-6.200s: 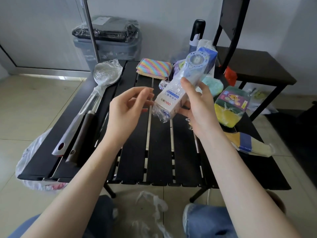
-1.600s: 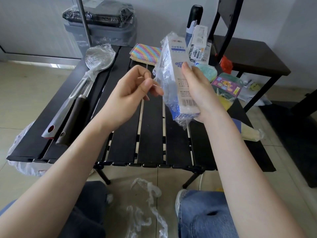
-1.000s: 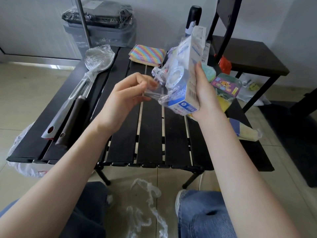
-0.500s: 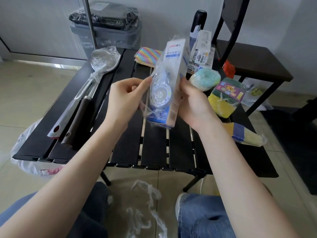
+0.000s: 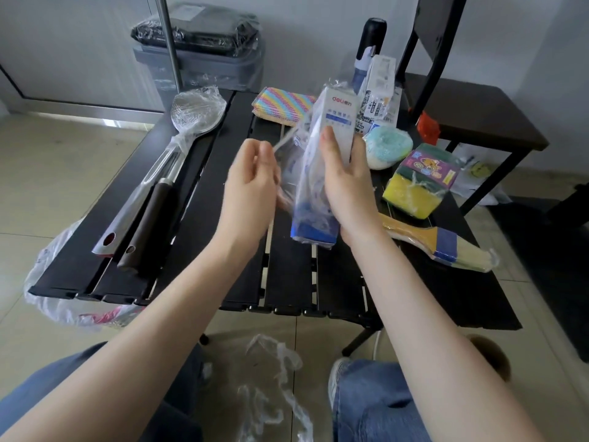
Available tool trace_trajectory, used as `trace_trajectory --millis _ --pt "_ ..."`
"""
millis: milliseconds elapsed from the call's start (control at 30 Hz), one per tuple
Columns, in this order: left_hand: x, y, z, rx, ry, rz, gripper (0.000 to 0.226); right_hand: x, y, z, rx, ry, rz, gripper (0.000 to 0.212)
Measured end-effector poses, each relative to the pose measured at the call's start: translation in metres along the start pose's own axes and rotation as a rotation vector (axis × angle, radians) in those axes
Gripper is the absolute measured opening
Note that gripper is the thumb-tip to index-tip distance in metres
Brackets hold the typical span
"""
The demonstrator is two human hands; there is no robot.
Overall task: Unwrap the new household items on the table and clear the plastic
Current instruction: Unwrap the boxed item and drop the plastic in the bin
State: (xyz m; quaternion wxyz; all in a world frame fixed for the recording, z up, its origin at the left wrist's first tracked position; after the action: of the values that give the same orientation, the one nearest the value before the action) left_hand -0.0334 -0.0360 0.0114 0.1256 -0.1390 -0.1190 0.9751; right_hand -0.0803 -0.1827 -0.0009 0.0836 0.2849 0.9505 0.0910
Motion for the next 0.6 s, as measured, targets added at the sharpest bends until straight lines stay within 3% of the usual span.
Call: trace_trajectory --millis 67,167,233,300,433,500,600 --pt "-0.007 -0.007 -0.013 0.134 -0.126 0.049 0.032 -0.005 -0.006 0.004 -0.074 0.077 0.026 0.044" --pt "-0.007 0.002 -0.030 0.425 -0.342 -0.017 0.033 -0.009 -0.008 0.010 -0.096 0.158 0.005 0.054" --pt "-0.003 0.014 -0.038 0.578 -0.506 -0.099 0.034 -0.008 -0.007 0.009 -0.119 0.160 -0.011 0.045" --pt "-0.003 0.017 -0.039 0.548 -0.566 -0.169 0.034 -0.007 -0.008 0.005 -0.160 0.172 -0.028 0.041" --pt "-0.005 0.008 -0.014 0.158 -0.303 -0.244 0.028 -0.002 -0.008 0.002 -0.207 0.243 -0.047 0.040" --pt "-0.004 0.009 -0.002 0.056 -0.153 -0.245 0.024 0.000 -0.012 0.004 -0.266 0.290 -0.042 0.038" --pt "-0.007 0.005 -0.002 -0.051 -0.066 -0.207 0.020 0.003 -0.015 0.002 -0.356 0.321 -0.063 0.047"
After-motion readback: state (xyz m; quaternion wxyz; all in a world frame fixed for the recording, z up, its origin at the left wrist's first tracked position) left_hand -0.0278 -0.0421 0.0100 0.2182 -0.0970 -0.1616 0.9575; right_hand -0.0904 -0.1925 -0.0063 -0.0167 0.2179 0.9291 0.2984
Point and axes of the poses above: each hand's wrist, its own x-axis away from the middle knuckle, its own y-axis out of the palm, z = x × y, the point moved 9 cm from there along -x, towards the middle knuckle, and after that the axes turned 15 degrees about -x, right-handed, at the moved point
